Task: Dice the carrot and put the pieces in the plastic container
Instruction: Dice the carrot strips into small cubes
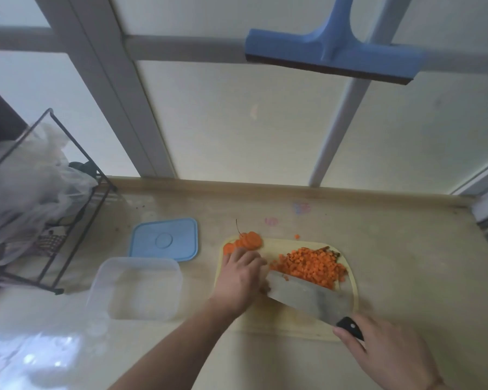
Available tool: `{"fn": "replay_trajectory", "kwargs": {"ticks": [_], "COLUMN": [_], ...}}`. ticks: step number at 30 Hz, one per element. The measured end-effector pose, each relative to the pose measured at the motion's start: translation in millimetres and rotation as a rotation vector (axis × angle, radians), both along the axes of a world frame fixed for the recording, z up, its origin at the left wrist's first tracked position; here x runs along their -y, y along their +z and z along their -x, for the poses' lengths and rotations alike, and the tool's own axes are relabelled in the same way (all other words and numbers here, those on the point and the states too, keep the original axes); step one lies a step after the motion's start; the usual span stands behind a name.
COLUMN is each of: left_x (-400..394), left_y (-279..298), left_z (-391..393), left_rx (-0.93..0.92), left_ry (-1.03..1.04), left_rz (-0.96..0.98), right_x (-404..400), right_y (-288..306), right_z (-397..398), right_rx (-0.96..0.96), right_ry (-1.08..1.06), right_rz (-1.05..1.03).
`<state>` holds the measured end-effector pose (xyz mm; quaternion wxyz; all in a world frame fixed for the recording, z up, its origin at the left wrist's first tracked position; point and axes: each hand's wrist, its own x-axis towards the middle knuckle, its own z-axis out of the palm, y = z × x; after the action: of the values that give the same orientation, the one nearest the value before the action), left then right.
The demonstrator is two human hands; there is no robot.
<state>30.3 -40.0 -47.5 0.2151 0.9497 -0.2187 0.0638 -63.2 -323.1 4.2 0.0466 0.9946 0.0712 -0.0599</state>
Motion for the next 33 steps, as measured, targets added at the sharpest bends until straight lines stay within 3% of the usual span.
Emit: {"fn": "replay_trajectory", "kwargs": {"ticks": [4,9,13,18,20,28,33], "left_x": [-14.1,-3.6,-1.1,-4.6,1.3,23.9,32.7], "left_y": [-6.1,7.4,9.5,2.0,6.4,16.1,7.9], "left_z": [-12.2,-17.1,-19.5,-7.6,-0.8,1.5,3.1], "left_rx": [0.014,-0.098,-0.117,-0.098,-0.102,-0.206,-0.202], "left_ry": [-0.155,-0.162,-0.143,-0.180,-0.259,-0.322,-0.282], "left_rz": [-0.447,-0.645,-0.579,-0.120,-0.028,-0.032,-0.069], "right_x": [3.6,9.9,15.4,18.3,18.8,11.5,12.5], "right_y": [-1.3,-0.6,-5.8,-3.9,-4.6,3.5,8.3], "right_z": [2.4,5.4,5.4,9.1,10.5,8.1,9.4], "right_rx": [0.003,0.106,0.118,0.166,0.166,0.191,0.071], "right_ry": [-0.035,-0.023,-0.041,-0.006,0.009,0.020,0.003], "right_rz": [-0.005,-0.080,-0.099,-0.050,-0.031,-0.056,-0.020]}}
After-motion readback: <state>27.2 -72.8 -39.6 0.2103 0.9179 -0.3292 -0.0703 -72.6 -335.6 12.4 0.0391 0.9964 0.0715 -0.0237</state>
